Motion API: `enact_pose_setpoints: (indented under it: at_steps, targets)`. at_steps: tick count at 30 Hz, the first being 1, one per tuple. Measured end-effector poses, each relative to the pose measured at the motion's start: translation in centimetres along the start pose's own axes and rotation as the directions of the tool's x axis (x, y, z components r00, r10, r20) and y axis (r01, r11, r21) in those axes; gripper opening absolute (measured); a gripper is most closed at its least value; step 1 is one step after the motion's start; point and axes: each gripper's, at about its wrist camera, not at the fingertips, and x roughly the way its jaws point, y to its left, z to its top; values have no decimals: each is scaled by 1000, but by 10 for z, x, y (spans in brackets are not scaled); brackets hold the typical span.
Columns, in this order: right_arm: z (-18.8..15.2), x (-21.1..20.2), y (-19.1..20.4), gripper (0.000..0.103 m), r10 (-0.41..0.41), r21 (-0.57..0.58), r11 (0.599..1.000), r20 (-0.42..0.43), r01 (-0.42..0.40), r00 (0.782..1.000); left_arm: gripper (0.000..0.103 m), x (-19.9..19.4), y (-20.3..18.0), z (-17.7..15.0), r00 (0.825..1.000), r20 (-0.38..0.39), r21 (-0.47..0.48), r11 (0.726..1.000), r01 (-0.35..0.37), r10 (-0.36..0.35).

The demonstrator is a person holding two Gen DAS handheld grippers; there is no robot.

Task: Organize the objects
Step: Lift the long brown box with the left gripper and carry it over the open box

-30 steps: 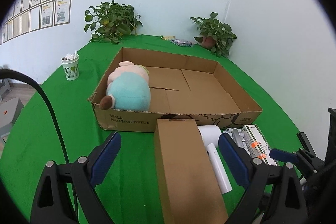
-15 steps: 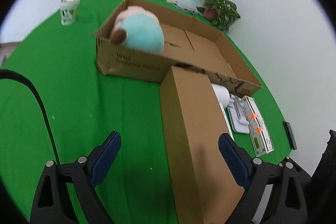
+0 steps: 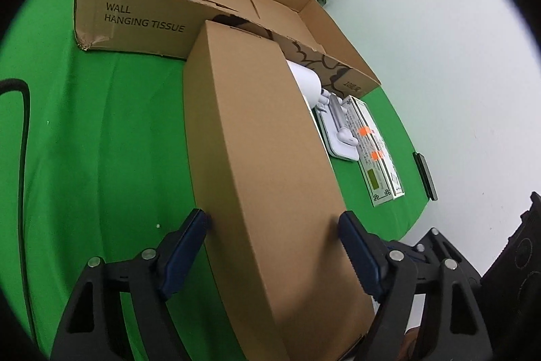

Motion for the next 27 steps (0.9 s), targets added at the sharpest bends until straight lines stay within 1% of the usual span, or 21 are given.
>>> enact_pose_setpoints:
  at_steps: [2,4,6,9,11,16,21,25,27]
  targets:
    - [-3,2,0,103,-6,-3,1000,-11,6,1000,80,0,-4,-5,1000,-6,4,1000,3,-3]
    - [-9,-1,-2,102,-7,-10,1000,-4,7,1000,80,1,-9,-12,1000,-18,5,1000,13,-13]
    - [-16,-7,-8,96,-5,2,1000,11,5,1000,80,2,-18,-22,999,-31,17,1000,22,-21]
    - [-28,-16,-23,92,0,20,1000,23,-1,1000,79,4,-30,-37,998,-56,33,999,38,-36]
    - [-32,-20,-28,90,-5,15,1000,23,4,1000,79,5,-35,-41,998,-51,28,999,40,-39]
    - [-35,-24,-28,90,-8,13,1000,24,8,1000,77,6,-32,-39,999,-32,-6,999,40,-40]
    - [-35,-25,-28,89,25,42,999,24,-26,999,77,1,-25,-43,998,-27,-48,997,58,-60]
    - [-35,-28,-34,89,92,91,991,28,-94,995,84,-2,-18,-43,998,-20,-74,996,56,-58]
    - [-35,-30,-36,89,121,113,986,33,-124,992,85,-5,-14,-45,997,-25,-94,993,68,-71]
